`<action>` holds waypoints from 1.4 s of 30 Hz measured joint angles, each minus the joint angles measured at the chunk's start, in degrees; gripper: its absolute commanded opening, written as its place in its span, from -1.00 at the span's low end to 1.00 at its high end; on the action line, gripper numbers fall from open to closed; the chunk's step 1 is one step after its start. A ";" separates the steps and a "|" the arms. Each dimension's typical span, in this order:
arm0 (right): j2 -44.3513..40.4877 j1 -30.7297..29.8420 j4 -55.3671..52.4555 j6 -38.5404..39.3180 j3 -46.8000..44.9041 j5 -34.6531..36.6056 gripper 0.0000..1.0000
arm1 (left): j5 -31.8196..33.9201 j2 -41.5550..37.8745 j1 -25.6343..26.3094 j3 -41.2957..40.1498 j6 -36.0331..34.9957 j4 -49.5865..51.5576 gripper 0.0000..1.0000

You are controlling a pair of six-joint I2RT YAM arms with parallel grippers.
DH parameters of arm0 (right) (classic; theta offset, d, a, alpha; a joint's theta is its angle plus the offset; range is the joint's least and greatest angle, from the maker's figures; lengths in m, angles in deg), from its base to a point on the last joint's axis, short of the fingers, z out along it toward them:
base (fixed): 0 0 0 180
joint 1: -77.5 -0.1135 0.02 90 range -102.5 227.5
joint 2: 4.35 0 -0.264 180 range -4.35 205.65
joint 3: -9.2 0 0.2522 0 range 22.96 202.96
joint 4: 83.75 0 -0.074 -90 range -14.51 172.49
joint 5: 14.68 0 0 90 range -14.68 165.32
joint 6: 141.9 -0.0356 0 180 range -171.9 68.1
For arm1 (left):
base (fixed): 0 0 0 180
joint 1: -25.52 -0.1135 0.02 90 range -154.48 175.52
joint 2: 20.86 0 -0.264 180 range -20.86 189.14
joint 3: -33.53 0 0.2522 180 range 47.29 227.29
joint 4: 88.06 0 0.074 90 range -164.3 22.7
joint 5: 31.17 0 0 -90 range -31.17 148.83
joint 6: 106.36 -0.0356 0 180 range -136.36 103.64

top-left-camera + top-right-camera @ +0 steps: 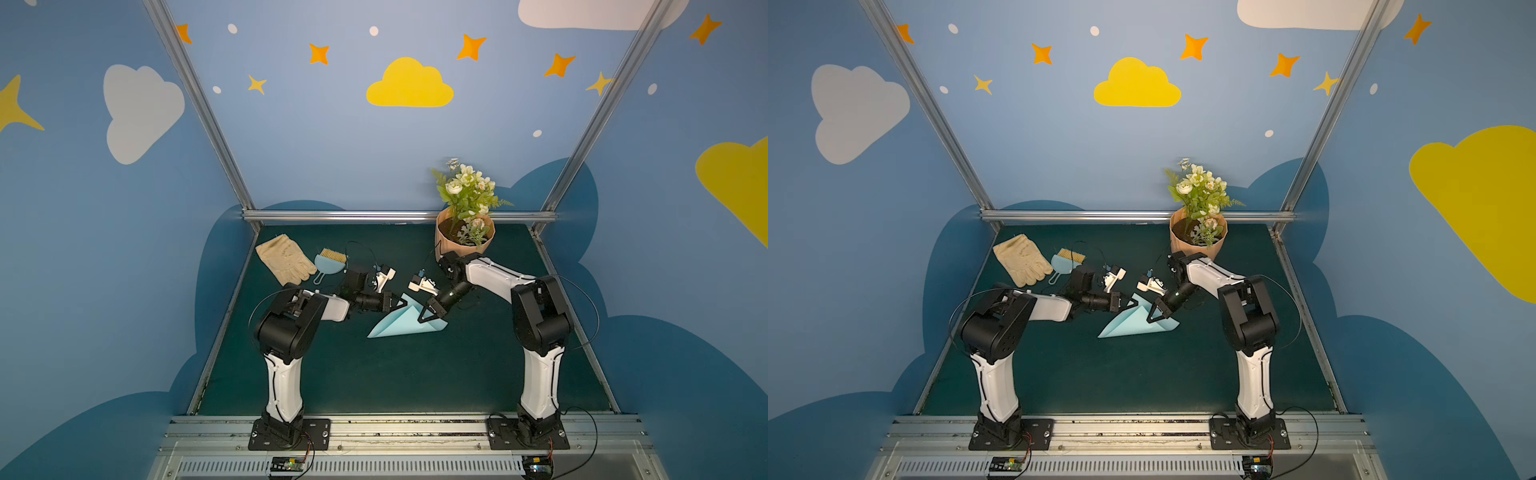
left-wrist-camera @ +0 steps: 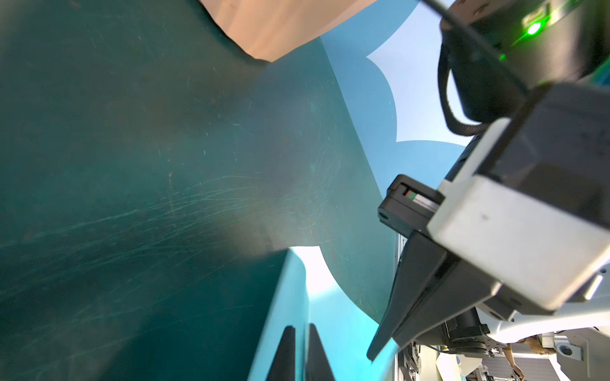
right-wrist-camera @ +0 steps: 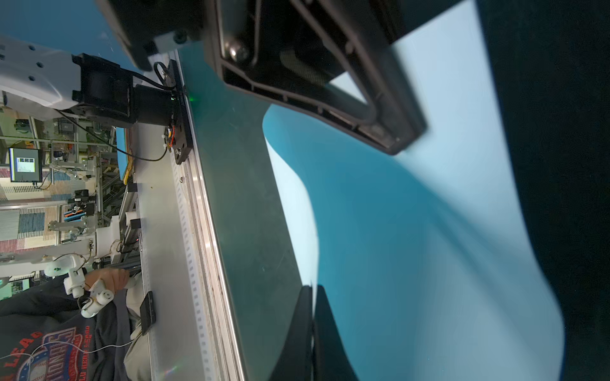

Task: Fold the square paper diagonally
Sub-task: Fold the paper at the center of the board.

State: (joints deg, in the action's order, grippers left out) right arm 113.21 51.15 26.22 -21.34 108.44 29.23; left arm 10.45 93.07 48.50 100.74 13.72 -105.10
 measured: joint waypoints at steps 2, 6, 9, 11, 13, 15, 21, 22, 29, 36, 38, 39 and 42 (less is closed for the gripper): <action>0.72 0.00 -0.48 -0.24 1.31 0.59 -1.00 | -0.17 0.94 0.00 0.00 0.39 -0.74 -0.66; 1.97 0.00 -1.25 -0.55 2.75 1.64 -1.00 | -0.63 2.12 -0.09 -0.20 1.27 -1.99 -0.63; 2.54 0.00 -1.75 -0.76 3.04 2.34 -1.00 | -0.98 2.23 -0.15 -0.44 1.66 -2.78 -0.59; 3.02 0.00 -2.10 -0.85 3.34 2.78 -1.00 | -1.16 2.23 -0.26 -0.44 1.77 -3.13 -0.59; 3.39 0.00 -2.34 -0.98 3.52 3.26 -1.00 | -1.25 2.23 -0.39 -0.42 1.92 -3.28 -0.57; 3.63 0.00 -2.54 -1.07 3.67 3.65 -1.00 | -1.33 2.32 -0.48 -0.42 2.21 -3.39 -0.53; 4.83 0.00 -3.19 -1.33 5.33 4.85 -1.00 | -1.60 2.60 -0.55 -0.33 2.56 -3.54 -0.48; 5.01 0.00 -3.19 -1.40 5.53 5.01 -1.00 | -1.66 2.60 -0.55 -0.33 2.58 -3.54 -0.48; 6.91 0.00 -4.09 -1.64 8.41 6.12 -1.00 | -2.45 2.67 -0.55 -0.15 2.73 -3.54 -0.47; 8.33 0.02 -4.87 -1.64 11.28 6.54 -1.00 | -2.89 2.67 -0.55 0.50 2.73 -3.54 -0.47; 8.33 0.02 -5.09 -1.60 11.58 6.54 -1.00 | -3.02 2.80 -0.55 0.79 2.73 -3.48 -0.47; 8.33 0.02 -5.16 -1.55 11.76 6.54 -1.00 | -3.08 2.93 -0.57 0.96 2.73 -3.50 -0.47; 8.33 0.02 -5.27 -0.96 12.15 6.49 -1.00 | -3.30 3.65 -0.61 1.53 2.73 -3.48 -0.47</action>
State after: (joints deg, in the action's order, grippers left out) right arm 121.53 51.17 20.95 -22.30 120.59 35.72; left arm 7.15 96.72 47.89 102.27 16.45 -108.58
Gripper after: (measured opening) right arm 0.048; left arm 0.265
